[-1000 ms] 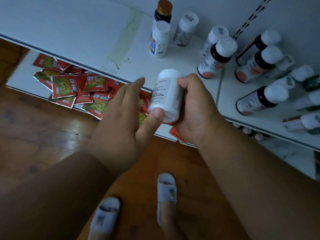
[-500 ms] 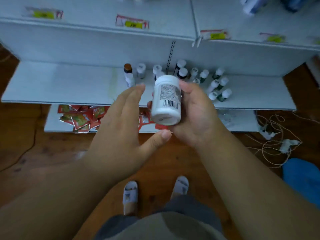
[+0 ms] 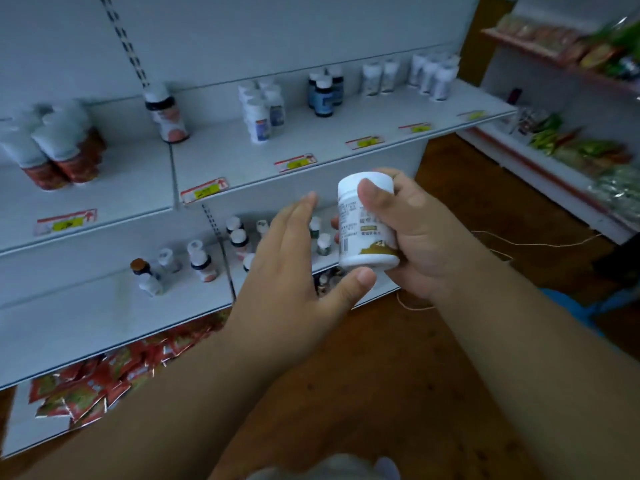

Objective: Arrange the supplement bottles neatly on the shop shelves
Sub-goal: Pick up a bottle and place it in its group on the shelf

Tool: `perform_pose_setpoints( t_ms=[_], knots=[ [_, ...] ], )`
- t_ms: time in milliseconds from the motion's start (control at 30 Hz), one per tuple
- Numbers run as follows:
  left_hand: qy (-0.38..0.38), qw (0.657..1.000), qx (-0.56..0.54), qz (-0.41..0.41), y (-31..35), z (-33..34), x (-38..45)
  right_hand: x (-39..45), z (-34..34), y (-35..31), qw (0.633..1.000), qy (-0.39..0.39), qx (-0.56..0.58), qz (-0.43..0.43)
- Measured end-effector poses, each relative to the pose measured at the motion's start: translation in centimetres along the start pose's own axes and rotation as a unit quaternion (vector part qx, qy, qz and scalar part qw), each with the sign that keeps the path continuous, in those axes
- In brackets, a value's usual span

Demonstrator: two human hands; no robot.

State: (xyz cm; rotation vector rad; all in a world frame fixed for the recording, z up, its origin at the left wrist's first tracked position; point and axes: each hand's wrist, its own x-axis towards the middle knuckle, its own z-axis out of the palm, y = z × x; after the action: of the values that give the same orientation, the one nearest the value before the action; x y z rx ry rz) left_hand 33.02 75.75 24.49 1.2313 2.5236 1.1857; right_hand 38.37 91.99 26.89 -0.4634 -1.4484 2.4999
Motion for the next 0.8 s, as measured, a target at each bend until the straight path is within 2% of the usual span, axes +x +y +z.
perform_pose_setpoints(
  t_ms=[267,467,567,667,800],
  knots=[
    [-0.065,0.998,0.001,0.027,8.9,10.8,7.6,-1.2,-13.7,-7.8,0.989,0.105,-0.097,-0.041],
    [-0.057,0.998,0.035,-0.002,8.4,14.0,18.7,6.7,-17.6,-14.3,0.977,0.087,-0.184,-0.064],
    [-0.062,0.997,0.048,0.019,7.7,15.3,25.2,11.5,-19.8,-16.8,0.97,0.112,-0.198,-0.082],
    [-0.096,0.993,0.064,0.026,7.0,17.3,30.8,15.6,-22.3,-18.7,0.954,0.141,-0.251,-0.081],
    [-0.096,0.99,0.092,0.04,5.1,20.1,36.9,21.3,-25.4,-21.0,0.919,0.171,-0.345,-0.088]
  ],
)
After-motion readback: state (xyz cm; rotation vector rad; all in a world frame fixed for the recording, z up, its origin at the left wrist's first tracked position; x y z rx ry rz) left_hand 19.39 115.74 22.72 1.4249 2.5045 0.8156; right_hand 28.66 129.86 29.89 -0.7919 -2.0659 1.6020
